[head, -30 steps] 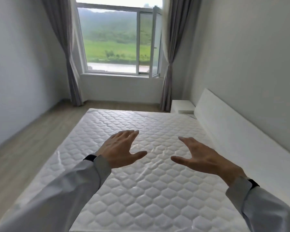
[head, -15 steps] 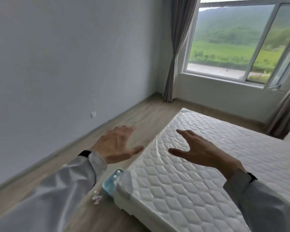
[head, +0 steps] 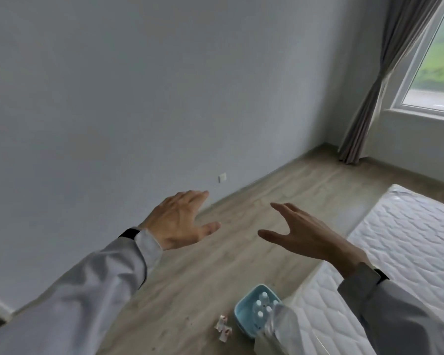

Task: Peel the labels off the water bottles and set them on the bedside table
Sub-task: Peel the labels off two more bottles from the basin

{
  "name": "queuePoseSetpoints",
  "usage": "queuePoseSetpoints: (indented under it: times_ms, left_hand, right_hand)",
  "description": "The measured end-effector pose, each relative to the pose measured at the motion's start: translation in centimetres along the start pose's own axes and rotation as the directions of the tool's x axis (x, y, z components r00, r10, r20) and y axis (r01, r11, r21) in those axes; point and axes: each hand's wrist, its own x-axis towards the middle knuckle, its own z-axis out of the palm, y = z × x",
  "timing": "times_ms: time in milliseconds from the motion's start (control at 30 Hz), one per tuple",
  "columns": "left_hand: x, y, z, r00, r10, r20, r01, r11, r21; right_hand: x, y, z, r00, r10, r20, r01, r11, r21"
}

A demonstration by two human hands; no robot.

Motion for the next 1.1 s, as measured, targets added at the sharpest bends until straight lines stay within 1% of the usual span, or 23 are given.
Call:
queuePoseSetpoints:
  times_ms: [133,267,367,500,633,767,867,967,1033,1100]
  left_hand:
    - [6.5,-9.0,-0.1,0.999,0.047,-0.009,-0.047,0.999,-0.002]
    - [13.1,-17.0,-0.8,0.989,0.146,0.005,-0.146,0.989,0.006]
    - [17.7,-21.6,-1.8,0.971,0.237,0.035,-0.237,0.972,-0.003]
    - [24.6,-25.6,-2.9,0.938,0.338,0.073,-0.338,0.941,-0.014]
    - [31.6,-27.7,-2.8,0.895,0.441,0.07,-0.442,0.897,-0.012]
    - [40.3,-28.1,-2.0,0.844,0.534,0.053,-0.535,0.845,0.011]
    - [47.2,-27.3,-1.4,0.802,0.589,0.102,-0.593,0.805,0.018]
    - [53.4,-25.1,-1.0,0.737,0.668,0.106,-0.673,0.74,0.018]
    - [57.1,-23.2,-0.5,0.684,0.723,0.1,-0.727,0.686,0.011]
    - [59.9,-21.0,0.4,0.615,0.778,0.129,-0.784,0.621,-0.01]
  right_hand:
    - [8.7,-3.8,2.1,0.999,0.042,-0.018,-0.042,0.999,-0.003]
    - [15.2,-7.4,3.7,0.987,0.151,-0.057,-0.151,0.989,0.007]
    - [19.1,-9.6,4.4,0.966,0.247,-0.082,-0.246,0.969,0.022]
    - [24.4,-11.1,4.5,0.922,0.368,-0.121,-0.363,0.93,0.057]
    - [29.0,-10.7,4.5,0.88,0.449,-0.154,-0.441,0.893,0.087]
    - [33.9,-8.0,4.9,0.828,0.527,-0.191,-0.508,0.85,0.142]
    - [37.5,-5.5,4.8,0.77,0.609,-0.189,-0.583,0.793,0.177]
    - [40.3,-3.2,4.7,0.713,0.672,-0.199,-0.639,0.74,0.211]
    - [41.5,-1.9,4.3,0.654,0.729,-0.204,-0.687,0.685,0.244]
    - [41.4,-0.9,4.3,0.585,0.785,-0.204,-0.736,0.619,0.273]
